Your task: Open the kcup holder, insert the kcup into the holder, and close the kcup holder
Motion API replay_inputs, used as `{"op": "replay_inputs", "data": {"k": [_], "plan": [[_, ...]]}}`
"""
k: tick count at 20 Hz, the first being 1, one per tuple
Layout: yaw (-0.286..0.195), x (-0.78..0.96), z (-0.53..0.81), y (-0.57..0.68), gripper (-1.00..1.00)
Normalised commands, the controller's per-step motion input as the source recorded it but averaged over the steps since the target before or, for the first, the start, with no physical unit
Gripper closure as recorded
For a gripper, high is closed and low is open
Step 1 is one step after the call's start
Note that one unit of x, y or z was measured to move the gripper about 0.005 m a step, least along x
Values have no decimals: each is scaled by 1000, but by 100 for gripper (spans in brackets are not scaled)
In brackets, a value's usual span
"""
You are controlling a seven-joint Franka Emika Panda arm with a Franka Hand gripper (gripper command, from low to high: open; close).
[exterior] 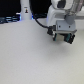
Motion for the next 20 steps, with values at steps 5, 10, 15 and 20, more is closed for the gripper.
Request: {"op": "replay_inputs", "data": {"k": [5, 10, 15, 20], "plan": [[63, -501, 36, 658, -100], [36, -693, 42, 642, -100], [1, -931, -1, 587, -100], [-3, -998, -2, 530, -100]]}}
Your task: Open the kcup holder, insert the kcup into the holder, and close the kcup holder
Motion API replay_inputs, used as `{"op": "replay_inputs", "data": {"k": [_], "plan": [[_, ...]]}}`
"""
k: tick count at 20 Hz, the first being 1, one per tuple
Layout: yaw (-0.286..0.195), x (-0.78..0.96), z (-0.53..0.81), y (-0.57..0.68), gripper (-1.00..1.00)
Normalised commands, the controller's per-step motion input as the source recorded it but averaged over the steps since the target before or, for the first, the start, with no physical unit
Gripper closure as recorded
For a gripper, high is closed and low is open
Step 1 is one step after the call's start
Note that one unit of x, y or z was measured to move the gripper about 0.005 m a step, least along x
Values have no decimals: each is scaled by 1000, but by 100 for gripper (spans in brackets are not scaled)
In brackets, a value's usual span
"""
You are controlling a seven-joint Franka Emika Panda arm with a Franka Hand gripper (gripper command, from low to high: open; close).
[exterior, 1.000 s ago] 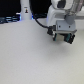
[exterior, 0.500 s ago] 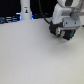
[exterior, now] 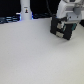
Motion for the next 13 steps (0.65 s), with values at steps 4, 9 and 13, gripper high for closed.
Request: {"op": "replay_inputs", "data": {"k": [4, 9, 13], "plan": [[-3, -996, -1, 489, -100], [3, -347, 601, 227, -100], [-9, 80, 263, -9, -100]]}}
